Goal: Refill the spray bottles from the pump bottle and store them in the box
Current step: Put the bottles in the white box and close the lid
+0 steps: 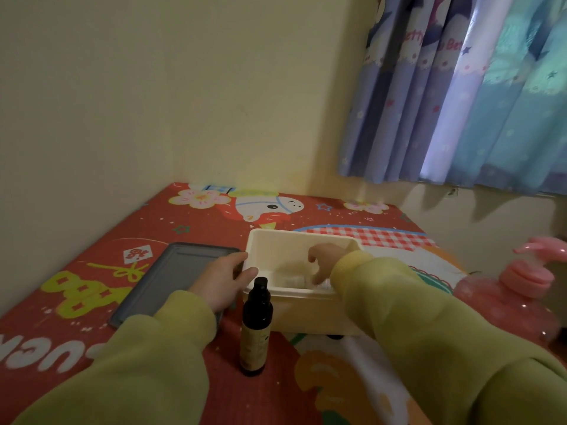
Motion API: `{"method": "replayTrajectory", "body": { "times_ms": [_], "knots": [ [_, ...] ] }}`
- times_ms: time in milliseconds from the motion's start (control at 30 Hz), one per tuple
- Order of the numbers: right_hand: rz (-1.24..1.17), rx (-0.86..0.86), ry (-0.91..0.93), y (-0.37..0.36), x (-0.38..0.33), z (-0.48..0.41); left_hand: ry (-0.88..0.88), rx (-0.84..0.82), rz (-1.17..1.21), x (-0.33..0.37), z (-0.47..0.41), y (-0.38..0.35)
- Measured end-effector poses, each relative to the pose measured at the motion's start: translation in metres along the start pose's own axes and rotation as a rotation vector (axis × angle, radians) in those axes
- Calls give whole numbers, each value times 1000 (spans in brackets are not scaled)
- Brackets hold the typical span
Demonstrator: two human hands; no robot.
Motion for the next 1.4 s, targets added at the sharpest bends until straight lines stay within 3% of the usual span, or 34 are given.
{"method": "replayTrajectory", "body": {
  "times_ms": [133,267,367,500,633,833,1000,1167,1300,1400],
  "knots": [
    [-145,260,133,57,-28,28,-22,255,-14,7,19,24],
    [-444,521,230,91,-46,83,-93,422,42,3,48,39],
    [-596,448,265,71,-57,120,-87,374,42,-5,72,29],
    [-555,207,279,12,-68,136,-54,185,5,-16,89,-3],
    [-532,104,271,-37,-74,133,-82,95,-31,-18,91,-22],
    [-764,159,332,-46,-91,146,-174,107,122,-3,94,-21],
    [-812,192,353,-44,-95,152,-183,135,138,3,97,-16],
    [-838,371,409,-7,-94,166,-244,198,256,40,104,7],
    [-758,401,466,50,-91,169,-281,263,440,69,98,34],
    [-610,444,434,97,-79,155,-285,390,297,72,85,53]
  ]
}}
Point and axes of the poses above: each hand's wrist, its own z-axis away from the middle knuckle, its own y-axis out of the back of the hand, x = y × z, the point moved 8 cm from there along -z, towards the middle knuckle, and after that the axes turned 3 degrees about y, right-handed, at the moved point
